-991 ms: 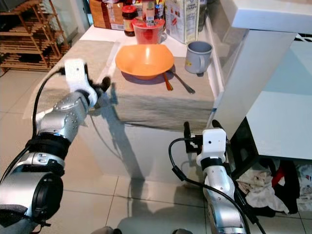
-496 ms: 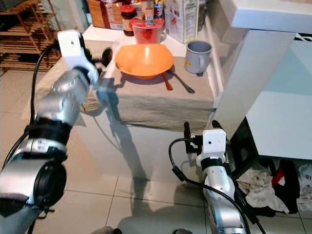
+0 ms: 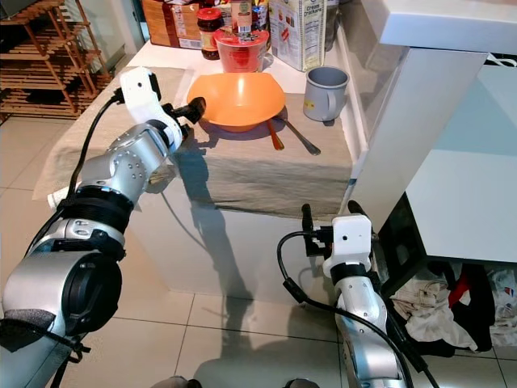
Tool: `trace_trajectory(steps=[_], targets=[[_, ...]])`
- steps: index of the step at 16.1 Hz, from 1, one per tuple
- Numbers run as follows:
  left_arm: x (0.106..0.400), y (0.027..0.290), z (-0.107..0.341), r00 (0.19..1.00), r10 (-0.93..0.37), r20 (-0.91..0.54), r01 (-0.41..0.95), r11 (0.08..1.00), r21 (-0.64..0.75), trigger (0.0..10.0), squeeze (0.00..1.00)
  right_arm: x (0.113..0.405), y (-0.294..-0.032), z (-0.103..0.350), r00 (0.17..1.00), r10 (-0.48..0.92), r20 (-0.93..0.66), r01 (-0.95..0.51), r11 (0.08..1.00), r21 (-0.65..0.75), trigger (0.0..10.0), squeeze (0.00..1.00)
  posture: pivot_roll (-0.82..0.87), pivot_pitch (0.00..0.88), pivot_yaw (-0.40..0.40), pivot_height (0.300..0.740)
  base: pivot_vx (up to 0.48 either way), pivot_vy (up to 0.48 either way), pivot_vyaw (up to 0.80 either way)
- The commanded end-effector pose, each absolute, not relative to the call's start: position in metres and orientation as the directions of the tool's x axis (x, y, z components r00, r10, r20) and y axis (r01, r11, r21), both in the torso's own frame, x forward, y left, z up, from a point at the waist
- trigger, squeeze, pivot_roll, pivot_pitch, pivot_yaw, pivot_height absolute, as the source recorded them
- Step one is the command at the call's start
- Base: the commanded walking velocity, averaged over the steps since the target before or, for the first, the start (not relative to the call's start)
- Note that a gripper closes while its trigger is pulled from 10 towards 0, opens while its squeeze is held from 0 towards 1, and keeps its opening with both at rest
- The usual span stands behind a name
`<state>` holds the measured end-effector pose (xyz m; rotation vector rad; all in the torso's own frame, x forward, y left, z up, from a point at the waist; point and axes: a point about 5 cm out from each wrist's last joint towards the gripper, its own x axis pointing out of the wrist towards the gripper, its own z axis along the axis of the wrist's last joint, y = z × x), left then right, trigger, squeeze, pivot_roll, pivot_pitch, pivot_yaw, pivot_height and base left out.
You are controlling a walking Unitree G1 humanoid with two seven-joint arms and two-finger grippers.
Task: Setting the table
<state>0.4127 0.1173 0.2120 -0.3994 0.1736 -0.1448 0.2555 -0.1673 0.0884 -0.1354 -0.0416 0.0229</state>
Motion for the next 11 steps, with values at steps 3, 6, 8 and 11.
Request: trace_trajectory(steps=[3,6,8,11], targets=[[0.415,0.108,0.219,0.97,-0.199,-0.141,0.12,0.893,-0.434,10.0,0.0,0.253,-0.168,0.088,0.999,0.021,0.032,-0.016,0.99,-0.141,10.0,0.0,-0.12,0.05,0.07,0.74,0.0,0.0,0.0],[0.415,0.104,0.217,0.963,-0.215,-0.163,0.118,0.879,-0.461,10.0,0.0,0.251,-0.168,0.088,0.999,0.017,0.03,-0.012,0.99,-0.141,10.0,0.0,-0.12,0.055,0.073,0.74,0.0,0.0,0.0],[0.416,0.103,0.215,0.96,-0.217,-0.178,0.112,0.878,-0.466,10.0,0.0,0.25,-0.168,0.088,0.999,0.015,0.029,-0.011,0.99,-0.141,10.0,0.0,-0.13,0.058,0.074,0.74,0.0,0.0,0.0],[0.416,0.099,0.212,0.957,-0.219,-0.191,0.11,0.88,-0.461,10.0,0.0,0.249,-0.168,0.088,1.0,0.013,0.028,-0.009,0.99,-0.143,10.0,0.0,-0.13,0.065,0.074,0.74,0.0,0.0,0.0]])
